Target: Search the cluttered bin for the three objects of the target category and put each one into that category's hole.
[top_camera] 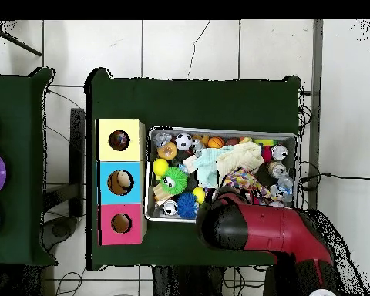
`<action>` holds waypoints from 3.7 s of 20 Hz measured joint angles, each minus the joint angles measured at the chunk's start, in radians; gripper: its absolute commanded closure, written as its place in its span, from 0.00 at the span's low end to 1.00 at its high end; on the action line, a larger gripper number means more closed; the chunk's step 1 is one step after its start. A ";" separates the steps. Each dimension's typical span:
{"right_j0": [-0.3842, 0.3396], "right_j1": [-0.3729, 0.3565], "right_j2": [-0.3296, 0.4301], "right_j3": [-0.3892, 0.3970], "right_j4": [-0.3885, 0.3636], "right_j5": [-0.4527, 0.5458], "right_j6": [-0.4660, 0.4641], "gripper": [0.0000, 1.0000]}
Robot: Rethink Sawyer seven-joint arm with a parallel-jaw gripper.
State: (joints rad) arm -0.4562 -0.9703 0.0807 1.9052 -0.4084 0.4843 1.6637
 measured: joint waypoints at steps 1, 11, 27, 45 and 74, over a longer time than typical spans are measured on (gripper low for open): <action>0.003 -0.005 0.001 0.000 0.006 0.004 0.000 1.00; 0.018 -0.040 0.046 0.003 0.115 0.009 0.000 1.00; 0.182 -0.077 0.062 0.003 0.294 0.067 0.000 1.00; 0.391 0.027 0.010 -0.097 0.328 0.067 0.000 1.00; 0.585 0.365 -0.169 -0.370 0.467 0.028 0.000 1.00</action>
State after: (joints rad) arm 0.1289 -0.6048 -0.0883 1.5353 0.0582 0.5119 1.6639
